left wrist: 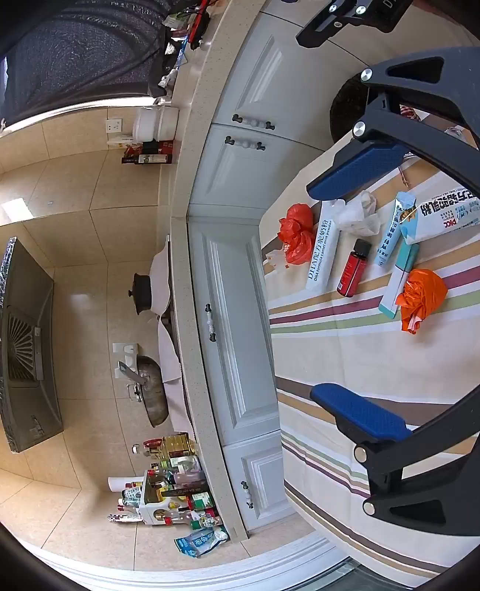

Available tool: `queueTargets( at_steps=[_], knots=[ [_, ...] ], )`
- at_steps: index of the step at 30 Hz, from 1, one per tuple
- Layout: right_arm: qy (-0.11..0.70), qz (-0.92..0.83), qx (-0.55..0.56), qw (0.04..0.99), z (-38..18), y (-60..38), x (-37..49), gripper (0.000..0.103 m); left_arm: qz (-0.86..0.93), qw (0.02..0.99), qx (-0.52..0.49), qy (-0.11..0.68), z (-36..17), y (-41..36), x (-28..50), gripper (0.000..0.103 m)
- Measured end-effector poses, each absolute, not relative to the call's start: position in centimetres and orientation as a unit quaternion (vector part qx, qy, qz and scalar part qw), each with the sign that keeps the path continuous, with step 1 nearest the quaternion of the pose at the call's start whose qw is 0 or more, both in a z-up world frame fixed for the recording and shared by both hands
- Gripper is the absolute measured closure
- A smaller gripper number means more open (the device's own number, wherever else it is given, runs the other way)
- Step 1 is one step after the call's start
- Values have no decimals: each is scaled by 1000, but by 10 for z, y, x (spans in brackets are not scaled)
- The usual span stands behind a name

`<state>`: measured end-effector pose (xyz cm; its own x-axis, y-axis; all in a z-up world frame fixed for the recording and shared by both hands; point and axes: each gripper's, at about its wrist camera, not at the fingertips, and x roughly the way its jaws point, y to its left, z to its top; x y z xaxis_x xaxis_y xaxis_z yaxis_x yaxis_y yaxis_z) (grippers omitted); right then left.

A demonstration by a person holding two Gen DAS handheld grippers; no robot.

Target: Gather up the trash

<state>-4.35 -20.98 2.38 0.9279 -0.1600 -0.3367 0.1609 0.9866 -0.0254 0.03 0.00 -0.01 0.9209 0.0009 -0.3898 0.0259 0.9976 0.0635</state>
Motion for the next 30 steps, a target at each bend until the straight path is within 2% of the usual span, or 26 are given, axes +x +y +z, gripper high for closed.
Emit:
queueTargets(
  at_steps=[30],
  knots=[
    [176, -77, 2, 981, 20, -208, -43, 4, -5, 979, 34, 201, 0, 0, 0, 6]
  ],
)
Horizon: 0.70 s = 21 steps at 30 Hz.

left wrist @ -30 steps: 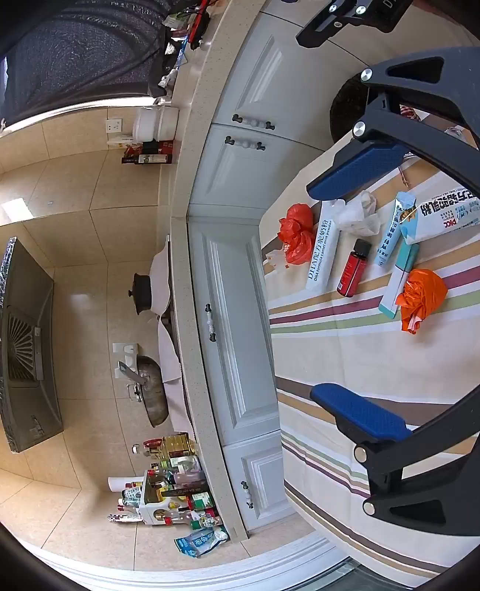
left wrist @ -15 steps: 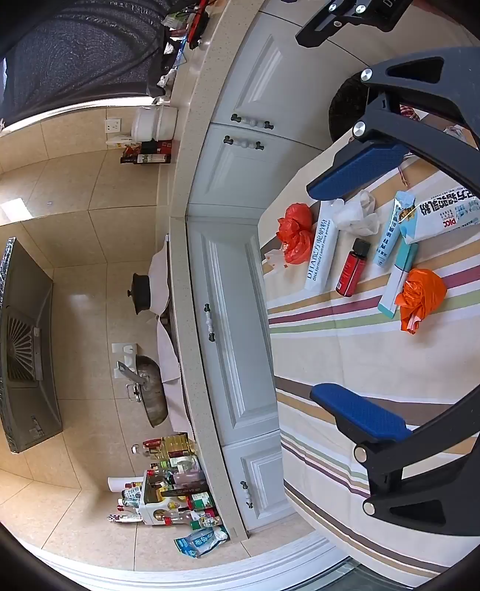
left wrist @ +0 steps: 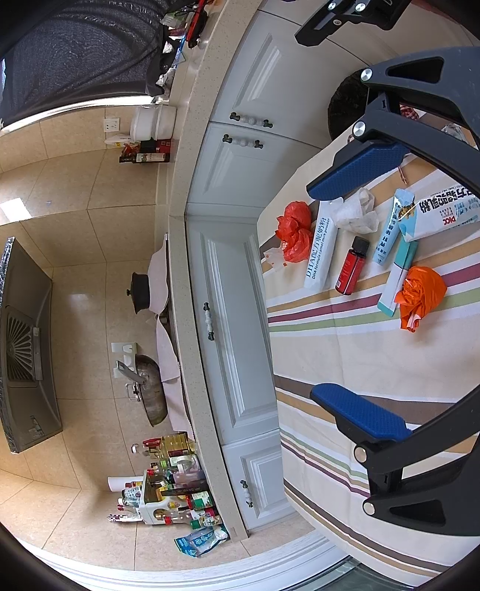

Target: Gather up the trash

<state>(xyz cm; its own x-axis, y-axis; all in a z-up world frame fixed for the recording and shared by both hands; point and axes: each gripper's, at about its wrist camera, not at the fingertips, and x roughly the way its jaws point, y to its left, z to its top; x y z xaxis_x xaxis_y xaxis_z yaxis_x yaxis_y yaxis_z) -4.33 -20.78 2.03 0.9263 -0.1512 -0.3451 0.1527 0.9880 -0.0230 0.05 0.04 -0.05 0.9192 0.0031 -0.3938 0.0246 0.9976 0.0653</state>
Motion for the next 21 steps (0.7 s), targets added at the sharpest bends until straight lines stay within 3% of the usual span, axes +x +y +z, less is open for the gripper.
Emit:
queueTargets(
  at_steps=[12, 13, 15, 21],
  knots=[
    [190, -46, 8, 981, -2, -195, -40, 6, 10, 972, 33, 232, -19, 25, 5, 6],
    [193, -44, 7, 980, -6, -194, -39, 8, 14, 971, 33, 234, -21, 28, 5, 6],
    [210, -35, 7, 977, -15, -192, -35, 27, 21, 970, 33, 239, -25, 33, 4, 6],
    [257, -11, 2, 966, -45, -180, -24, 38, 17, 966, 32, 257, -42, 40, -1, 6]
  ],
)
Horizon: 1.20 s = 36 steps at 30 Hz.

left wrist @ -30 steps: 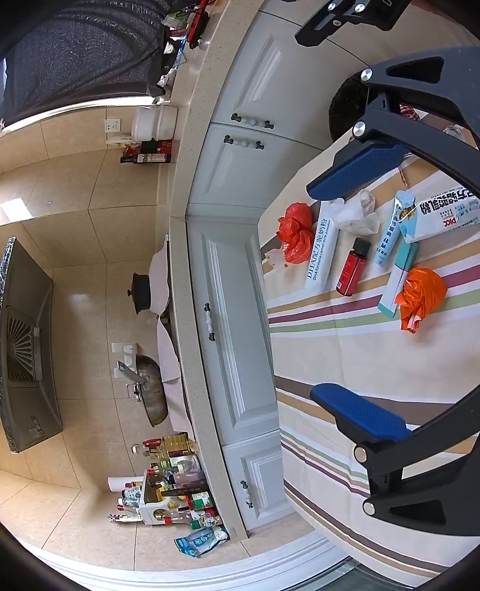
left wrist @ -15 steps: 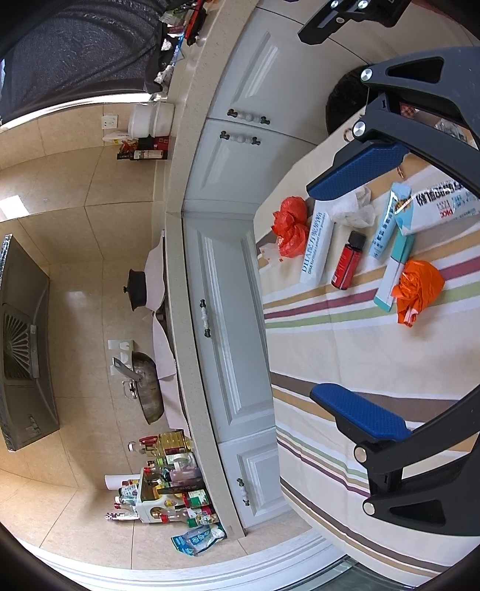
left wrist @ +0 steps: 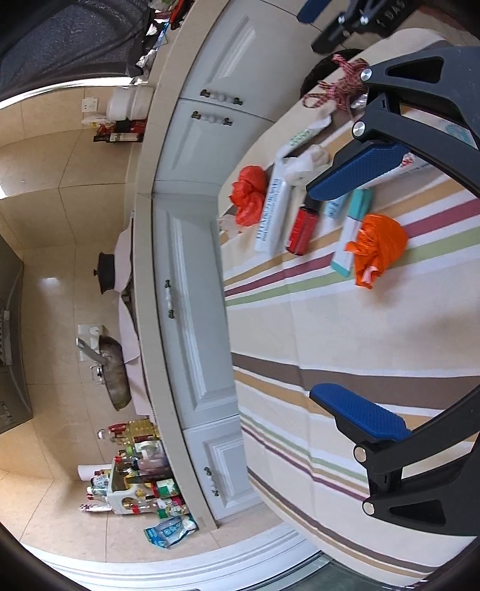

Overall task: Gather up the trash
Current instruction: 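Grasp the red-white checkered ribbon bow with the right tool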

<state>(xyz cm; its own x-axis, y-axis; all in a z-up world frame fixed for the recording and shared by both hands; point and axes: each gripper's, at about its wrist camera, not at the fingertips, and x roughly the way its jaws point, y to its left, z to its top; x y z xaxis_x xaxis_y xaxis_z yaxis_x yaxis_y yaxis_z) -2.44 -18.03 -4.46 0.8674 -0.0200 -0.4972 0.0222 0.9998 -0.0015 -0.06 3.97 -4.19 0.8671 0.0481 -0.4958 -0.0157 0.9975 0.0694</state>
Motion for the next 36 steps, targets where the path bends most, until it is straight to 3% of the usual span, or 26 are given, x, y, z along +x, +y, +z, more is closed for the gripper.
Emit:
queueTargets(
  at_steps=[3, 8, 10, 11, 12, 14, 36],
  knots=[
    [280, -5, 2, 960, -56, -177, -18, 48, 9, 962, 33, 269, -50, 40, -1, 7],
    [310, 3, 11, 951, -71, -178, -11, 52, 3, 960, 30, 278, -58, 41, -1, 8],
    [322, 13, 20, 946, -77, -179, -10, 59, -2, 959, 30, 280, -61, 40, -1, 14],
    [328, 21, 26, 944, -79, -181, -8, 68, -5, 959, 31, 282, -62, 39, -1, 30],
    [332, 30, 36, 942, -81, -182, -7, 75, -8, 956, 33, 291, -63, 37, 1, 38],
    [335, 38, 48, 940, -82, -184, -7, 80, -15, 953, 28, 301, -67, 36, 3, 38],
    [266, 46, 49, 962, -57, -212, -35, 82, -22, 944, 38, 326, -76, -14, -12, 38]
  ],
)
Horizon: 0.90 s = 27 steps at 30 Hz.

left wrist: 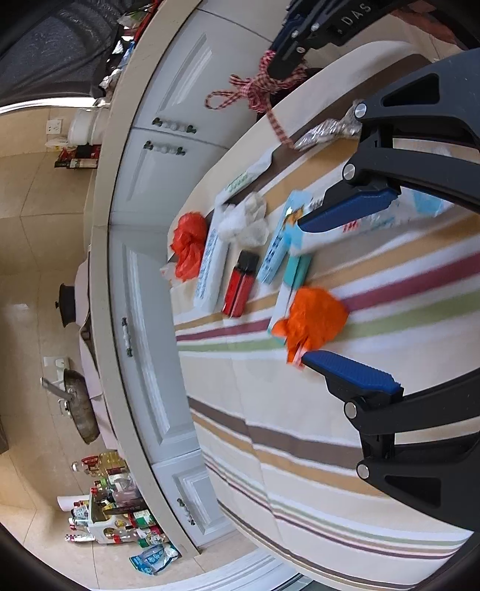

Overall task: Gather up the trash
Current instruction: 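Grasp the white toothpaste tube with the left tool while the right tool holds the ribbon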

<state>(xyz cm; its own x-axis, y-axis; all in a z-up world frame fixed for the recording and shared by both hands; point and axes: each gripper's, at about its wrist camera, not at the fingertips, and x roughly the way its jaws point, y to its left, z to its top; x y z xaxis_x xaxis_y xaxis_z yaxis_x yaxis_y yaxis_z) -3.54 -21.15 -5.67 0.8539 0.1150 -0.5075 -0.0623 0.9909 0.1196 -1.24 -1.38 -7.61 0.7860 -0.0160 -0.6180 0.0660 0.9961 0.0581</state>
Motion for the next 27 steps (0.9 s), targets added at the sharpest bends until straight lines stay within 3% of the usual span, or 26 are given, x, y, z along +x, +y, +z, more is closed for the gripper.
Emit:
queueTargets(
  at_steps=[14, 16, 19, 27],
  knots=[
    [259, 51, 80, 961, -65, -240, -53, 82, -31, 930, 61, 361, -103, -54, -21, 37],
    [257, 49, 82, 962, -66, -241, -55, 82, -31, 928, 61, 366, -106, -54, -21, 45],
    [257, 45, 84, 962, -67, -241, -56, 82, -36, 927, 58, 369, -109, -51, -23, 65],
    [259, 37, 76, 962, -66, -234, -57, 82, -46, 933, 64, 351, -107, -46, -34, 67]
  ],
)
